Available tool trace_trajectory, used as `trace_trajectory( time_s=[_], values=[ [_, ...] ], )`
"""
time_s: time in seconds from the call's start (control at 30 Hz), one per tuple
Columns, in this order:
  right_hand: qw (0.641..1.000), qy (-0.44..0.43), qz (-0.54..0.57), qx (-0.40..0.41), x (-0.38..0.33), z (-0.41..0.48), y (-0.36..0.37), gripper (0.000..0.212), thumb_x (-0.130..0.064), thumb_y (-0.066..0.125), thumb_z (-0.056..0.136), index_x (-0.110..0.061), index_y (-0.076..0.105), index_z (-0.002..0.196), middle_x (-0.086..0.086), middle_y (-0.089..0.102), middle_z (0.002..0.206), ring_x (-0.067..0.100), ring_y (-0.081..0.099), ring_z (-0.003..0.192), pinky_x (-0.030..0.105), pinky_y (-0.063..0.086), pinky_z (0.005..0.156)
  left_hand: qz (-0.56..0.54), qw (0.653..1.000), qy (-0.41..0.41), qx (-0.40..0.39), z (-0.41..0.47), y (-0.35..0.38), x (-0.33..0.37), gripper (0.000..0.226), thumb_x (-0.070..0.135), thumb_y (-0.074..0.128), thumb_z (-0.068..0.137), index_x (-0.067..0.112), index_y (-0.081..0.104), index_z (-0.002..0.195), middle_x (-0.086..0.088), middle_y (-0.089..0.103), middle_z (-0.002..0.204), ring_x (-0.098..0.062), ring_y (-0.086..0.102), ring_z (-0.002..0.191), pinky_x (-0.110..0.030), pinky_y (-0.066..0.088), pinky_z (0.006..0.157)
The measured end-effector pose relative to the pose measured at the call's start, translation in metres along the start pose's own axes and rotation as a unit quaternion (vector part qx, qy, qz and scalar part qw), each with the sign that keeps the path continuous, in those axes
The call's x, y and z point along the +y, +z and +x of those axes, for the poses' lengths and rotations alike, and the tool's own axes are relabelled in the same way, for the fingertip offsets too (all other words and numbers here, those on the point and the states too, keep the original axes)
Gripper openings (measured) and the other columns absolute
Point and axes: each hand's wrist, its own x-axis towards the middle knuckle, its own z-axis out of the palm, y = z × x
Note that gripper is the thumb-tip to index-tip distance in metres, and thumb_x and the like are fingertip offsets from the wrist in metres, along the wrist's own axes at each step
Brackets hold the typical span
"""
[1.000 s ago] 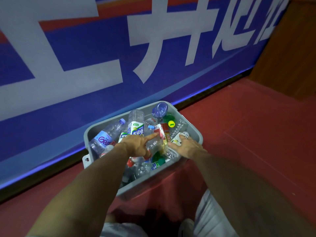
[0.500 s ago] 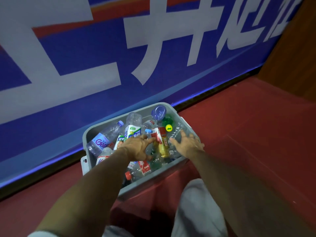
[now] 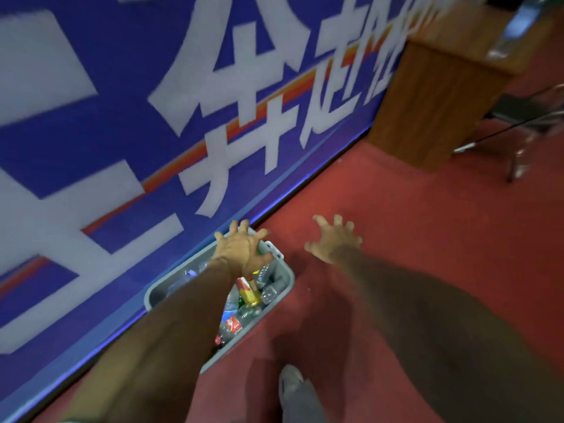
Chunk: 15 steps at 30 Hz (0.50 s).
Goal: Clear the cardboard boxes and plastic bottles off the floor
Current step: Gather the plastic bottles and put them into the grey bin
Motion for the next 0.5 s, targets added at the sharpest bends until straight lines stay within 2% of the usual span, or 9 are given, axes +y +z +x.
trace_trajectory(
  time_s=[0.13, 0.27, 0.5],
  values=[
    [0.999, 0.033, 0.032, 0.011, 0.013, -0.085, -0.084, 0.081, -0.057, 0.065, 0.085, -0.046, 0.023, 0.153, 0.004, 0.018, 0.160, 0.037, 0.021, 0.144, 0.061, 0.030, 0.109, -0.013, 0.999, 0.041, 0.008, -0.051, -0.089, 0.035, 0.068, 0.061, 0.054, 0.087, 0.044, 0.031, 0.149, -0.011, 0.023, 0.156, -0.033, 0.016, 0.146, -0.068, 0.022, 0.109],
    [0.992, 0.097, 0.070, 0.048, 0.044, -0.166, -0.137, 0.083, -0.056, 0.065, 0.086, -0.046, 0.020, 0.155, 0.004, 0.016, 0.162, 0.038, 0.017, 0.146, 0.063, 0.027, 0.112, -0.014, 0.995, 0.097, 0.032, -0.094, -0.149, 0.080, 0.071, 0.059, 0.055, 0.089, 0.045, 0.026, 0.151, -0.010, 0.023, 0.157, -0.033, 0.021, 0.145, -0.064, 0.023, 0.111],
    [0.963, 0.223, 0.101, 0.109, 0.130, -0.312, -0.164, 0.079, -0.055, 0.063, 0.087, -0.045, 0.023, 0.154, 0.005, 0.023, 0.157, 0.037, 0.024, 0.142, 0.060, 0.032, 0.107, 0.006, 0.972, 0.224, 0.069, -0.164, -0.188, 0.195, 0.067, 0.060, 0.056, 0.090, 0.047, 0.030, 0.150, -0.011, 0.025, 0.158, -0.033, 0.024, 0.145, -0.062, 0.025, 0.111]
  ],
)
